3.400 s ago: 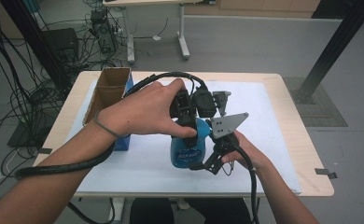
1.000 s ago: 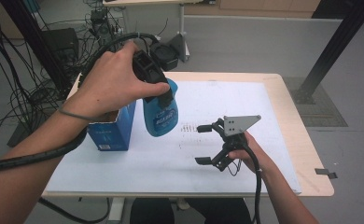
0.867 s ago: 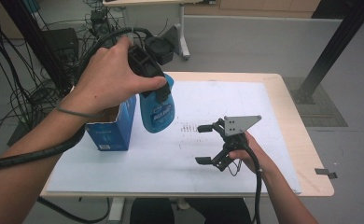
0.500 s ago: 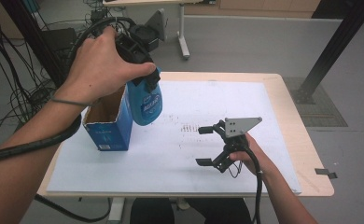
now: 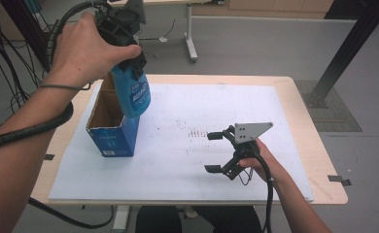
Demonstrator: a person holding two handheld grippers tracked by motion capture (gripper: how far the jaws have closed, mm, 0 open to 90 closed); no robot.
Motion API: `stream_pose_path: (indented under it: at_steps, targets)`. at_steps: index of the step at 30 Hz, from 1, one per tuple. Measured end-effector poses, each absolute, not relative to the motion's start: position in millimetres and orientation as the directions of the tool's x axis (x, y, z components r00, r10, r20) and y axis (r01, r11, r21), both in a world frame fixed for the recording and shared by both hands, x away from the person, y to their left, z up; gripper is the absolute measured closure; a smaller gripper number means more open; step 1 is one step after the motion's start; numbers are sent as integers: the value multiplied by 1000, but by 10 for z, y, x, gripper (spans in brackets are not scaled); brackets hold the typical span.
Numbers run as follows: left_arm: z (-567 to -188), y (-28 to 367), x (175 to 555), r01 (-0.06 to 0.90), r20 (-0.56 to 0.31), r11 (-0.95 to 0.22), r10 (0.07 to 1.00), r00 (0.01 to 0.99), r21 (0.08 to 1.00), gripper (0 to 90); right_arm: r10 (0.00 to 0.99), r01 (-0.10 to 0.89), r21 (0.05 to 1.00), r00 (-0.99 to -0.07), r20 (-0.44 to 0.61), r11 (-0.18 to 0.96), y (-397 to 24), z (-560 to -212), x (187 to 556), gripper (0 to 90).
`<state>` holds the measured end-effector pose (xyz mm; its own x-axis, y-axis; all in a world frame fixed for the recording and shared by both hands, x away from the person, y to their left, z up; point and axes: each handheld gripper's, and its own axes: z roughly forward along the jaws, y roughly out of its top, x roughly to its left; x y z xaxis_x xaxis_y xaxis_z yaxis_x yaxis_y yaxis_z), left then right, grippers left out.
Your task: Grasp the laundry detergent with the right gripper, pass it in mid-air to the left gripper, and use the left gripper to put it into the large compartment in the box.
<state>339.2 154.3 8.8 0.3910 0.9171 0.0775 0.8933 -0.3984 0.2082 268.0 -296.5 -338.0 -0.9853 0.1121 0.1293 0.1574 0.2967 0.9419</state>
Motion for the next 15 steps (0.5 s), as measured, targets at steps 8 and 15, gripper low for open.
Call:
stream_pose_path:
  at_steps: [8, 15]
  targets:
    - [77, 1801, 3560, 939, 59, -285, 959, 279, 193, 379, 118, 161, 942, -984, 131, 295, -2972, -3385, 2677, 4]
    - [21, 1981, 3667, 961, 69, -196, 980, 186, 193, 379, 122, 166, 941, -983, 135, 296, -2980, -3391, 2678, 4]
